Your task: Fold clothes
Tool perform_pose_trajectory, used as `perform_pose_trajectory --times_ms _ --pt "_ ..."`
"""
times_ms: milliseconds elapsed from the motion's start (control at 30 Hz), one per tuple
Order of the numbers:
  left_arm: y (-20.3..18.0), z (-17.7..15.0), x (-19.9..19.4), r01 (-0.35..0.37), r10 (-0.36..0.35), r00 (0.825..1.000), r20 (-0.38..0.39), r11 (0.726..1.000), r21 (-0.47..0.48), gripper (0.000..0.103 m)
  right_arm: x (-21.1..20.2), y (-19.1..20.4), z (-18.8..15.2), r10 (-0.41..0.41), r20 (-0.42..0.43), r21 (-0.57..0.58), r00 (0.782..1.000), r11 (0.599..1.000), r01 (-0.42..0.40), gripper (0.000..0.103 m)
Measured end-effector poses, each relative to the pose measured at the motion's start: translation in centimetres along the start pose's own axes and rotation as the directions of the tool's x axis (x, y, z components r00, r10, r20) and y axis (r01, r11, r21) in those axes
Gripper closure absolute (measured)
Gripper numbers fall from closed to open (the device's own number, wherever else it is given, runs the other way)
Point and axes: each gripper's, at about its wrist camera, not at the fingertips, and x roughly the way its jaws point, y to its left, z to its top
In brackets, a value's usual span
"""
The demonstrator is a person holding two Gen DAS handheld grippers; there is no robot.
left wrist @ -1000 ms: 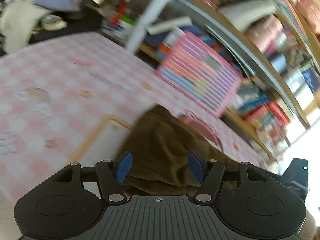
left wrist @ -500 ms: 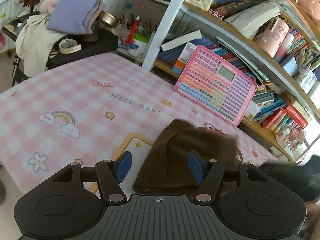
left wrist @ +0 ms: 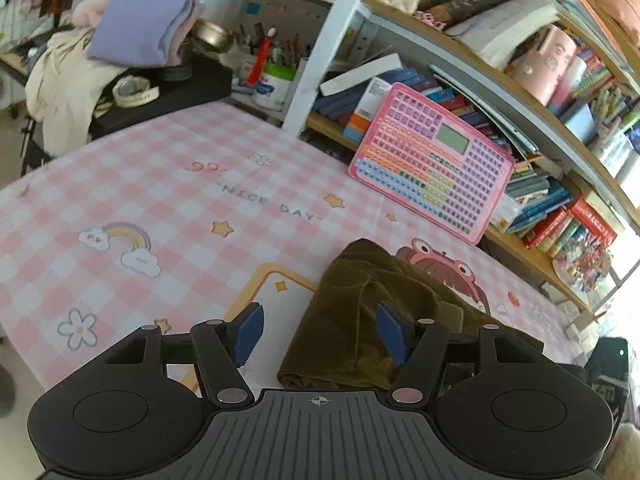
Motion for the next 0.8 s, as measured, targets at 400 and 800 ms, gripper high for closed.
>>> perform_pose_trajectory --times_ms 400,800 --pt "0.1 -0.7 0.4 0.028 -0.028 0.999 -0.035 1.000 0.000 0.040 -0.4 0.1 -0.3 -0.066 0.047 -0.036 0.997 0.997 0.067 0.077" --pt "0.3 -0.3 1.3 0.057 -0.057 0.997 -0.056 0.998 0.010 0.040 -3.0 2.8 -1.3 -0.218 0.192 -0.207 0.957 0.944 0.257 0.070"
